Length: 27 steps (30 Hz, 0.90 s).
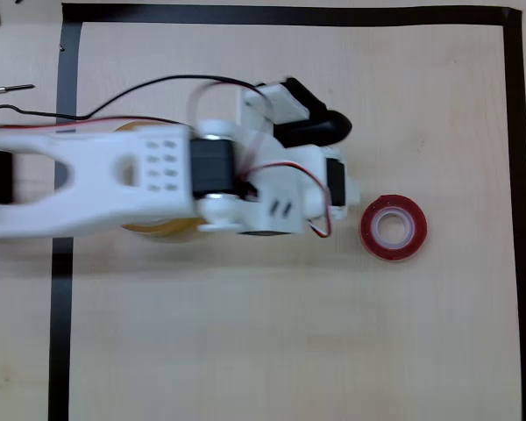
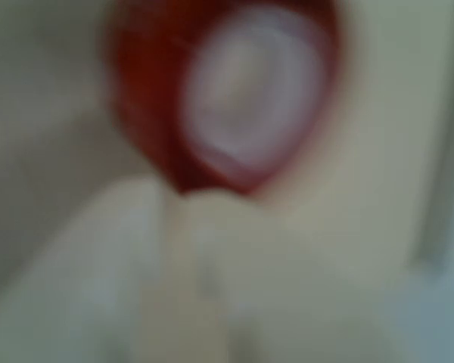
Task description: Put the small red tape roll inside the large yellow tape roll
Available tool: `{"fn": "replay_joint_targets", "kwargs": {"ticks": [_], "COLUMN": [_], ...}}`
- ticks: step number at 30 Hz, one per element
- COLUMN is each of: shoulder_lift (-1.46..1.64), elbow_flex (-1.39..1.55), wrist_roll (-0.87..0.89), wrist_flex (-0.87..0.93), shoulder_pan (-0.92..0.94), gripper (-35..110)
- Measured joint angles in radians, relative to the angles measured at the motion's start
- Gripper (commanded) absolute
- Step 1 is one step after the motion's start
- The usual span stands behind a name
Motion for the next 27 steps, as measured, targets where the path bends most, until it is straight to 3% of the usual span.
{"fn": "replay_joint_targets", "kwargs": {"ticks": [4, 10, 27], "shoulder_lift": [-0.291, -0.328, -0.457], "elbow_flex": [-0.377, -0.657, -0.746], "wrist_roll": [0.005, 0.032, 0.048], "wrist_flex": [0.043, 0.04, -0.187], "shoulder_pan": [-0.018, -0.017, 0.046], "gripper": [0, 0, 0]}}
